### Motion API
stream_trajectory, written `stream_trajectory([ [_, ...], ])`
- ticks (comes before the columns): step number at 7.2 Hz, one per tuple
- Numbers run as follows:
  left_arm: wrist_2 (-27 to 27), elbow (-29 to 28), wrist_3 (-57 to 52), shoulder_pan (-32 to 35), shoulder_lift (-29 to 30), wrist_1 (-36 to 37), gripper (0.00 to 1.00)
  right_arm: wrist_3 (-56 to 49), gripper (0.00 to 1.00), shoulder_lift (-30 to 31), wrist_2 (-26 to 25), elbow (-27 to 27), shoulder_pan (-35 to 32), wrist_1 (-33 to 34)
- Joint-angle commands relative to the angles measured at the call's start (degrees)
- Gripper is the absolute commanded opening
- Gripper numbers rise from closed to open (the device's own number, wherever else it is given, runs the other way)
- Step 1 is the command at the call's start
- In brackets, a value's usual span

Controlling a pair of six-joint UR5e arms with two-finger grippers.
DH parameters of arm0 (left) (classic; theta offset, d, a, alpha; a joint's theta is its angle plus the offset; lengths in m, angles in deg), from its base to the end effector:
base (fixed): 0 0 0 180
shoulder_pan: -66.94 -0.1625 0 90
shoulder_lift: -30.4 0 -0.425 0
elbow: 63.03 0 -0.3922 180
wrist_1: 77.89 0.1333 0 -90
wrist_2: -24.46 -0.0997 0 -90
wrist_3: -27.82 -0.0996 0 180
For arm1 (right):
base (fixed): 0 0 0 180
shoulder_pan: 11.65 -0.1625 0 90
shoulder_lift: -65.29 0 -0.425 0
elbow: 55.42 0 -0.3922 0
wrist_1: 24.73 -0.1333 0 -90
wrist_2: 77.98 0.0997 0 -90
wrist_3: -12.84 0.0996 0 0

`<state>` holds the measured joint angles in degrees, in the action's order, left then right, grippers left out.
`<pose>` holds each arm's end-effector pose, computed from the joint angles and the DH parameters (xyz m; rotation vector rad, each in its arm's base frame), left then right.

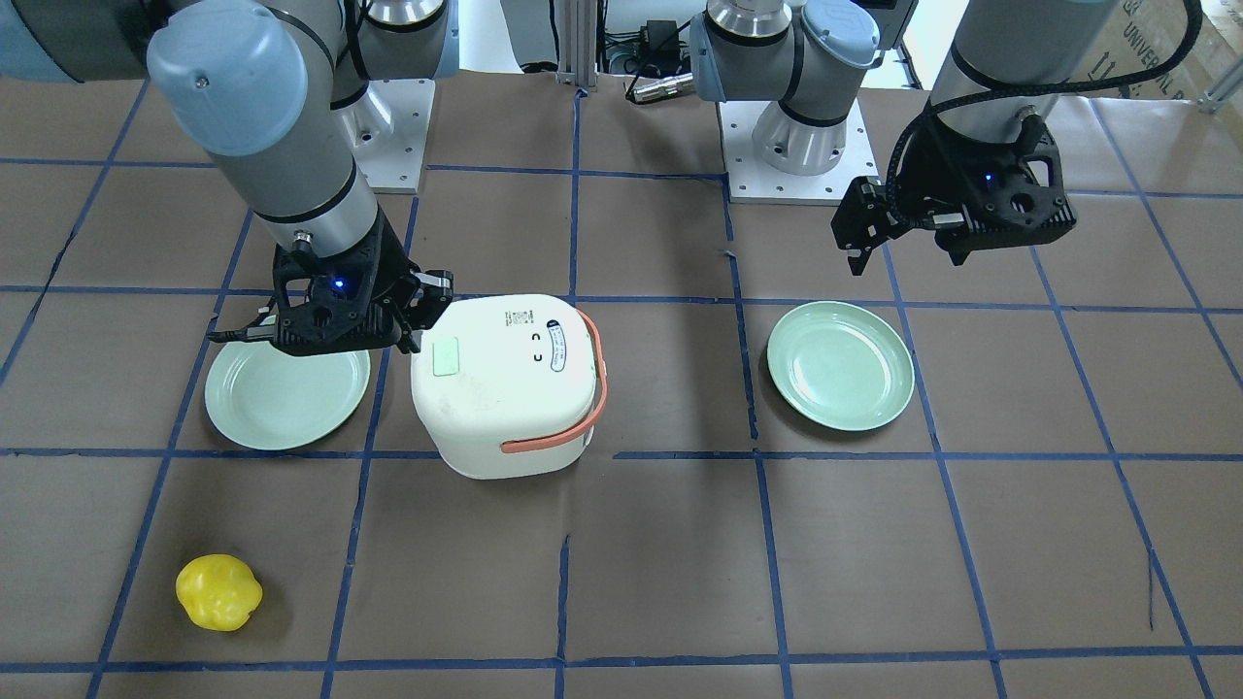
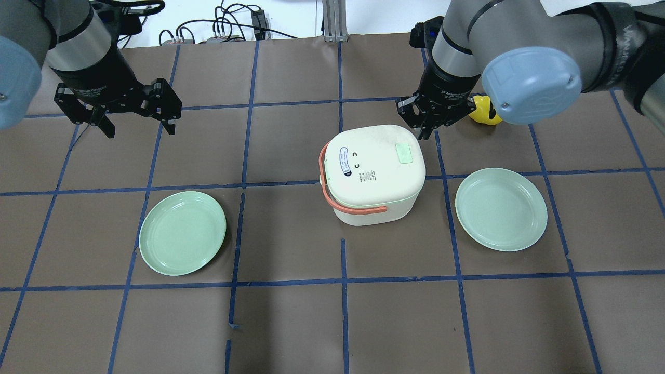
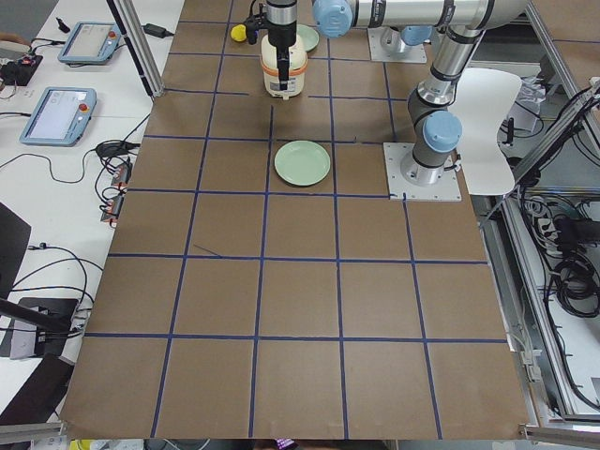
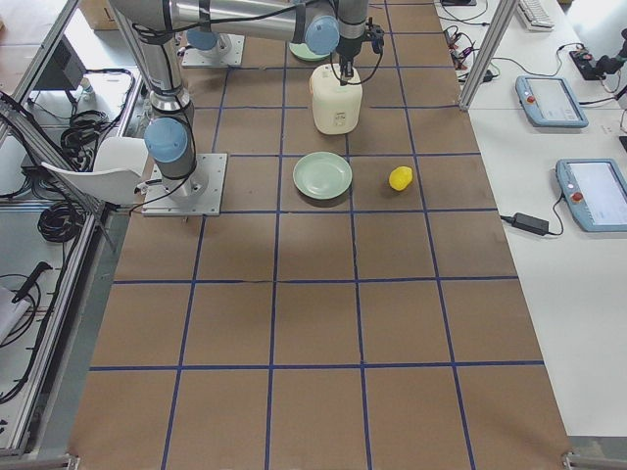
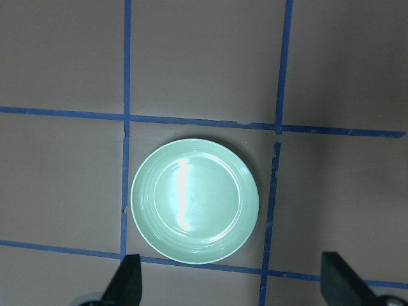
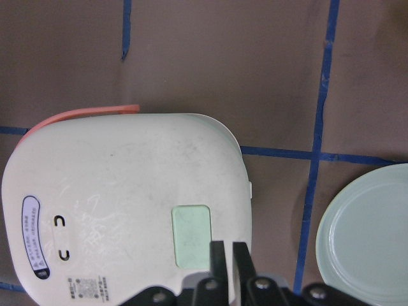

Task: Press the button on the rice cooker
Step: 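Move the right gripper over the white rice cooker's lid button, then lower the right gripper and press the green lid button down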

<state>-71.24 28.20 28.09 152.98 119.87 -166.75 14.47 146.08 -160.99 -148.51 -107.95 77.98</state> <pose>-0.0894 -0.4961 0.4844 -0.1128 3.0398 -0.0068 0.2051 -0.5323 0.4003 -0.1237 3.0169 0.0020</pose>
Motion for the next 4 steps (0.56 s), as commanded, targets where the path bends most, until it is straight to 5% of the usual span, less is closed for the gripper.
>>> stream_trajectory([
  [1,0.08,0.00,0.00,0.00,0.00,0.00,1.00,0.47,0.17,-1.25,0.56,-0.08,-0.90,1.79],
  [4,-0.01,0.00,0.00,0.00,0.00,0.00,1.00,0.56,0.18,-2.04,2.76,-0.26,-0.99,1.89],
])
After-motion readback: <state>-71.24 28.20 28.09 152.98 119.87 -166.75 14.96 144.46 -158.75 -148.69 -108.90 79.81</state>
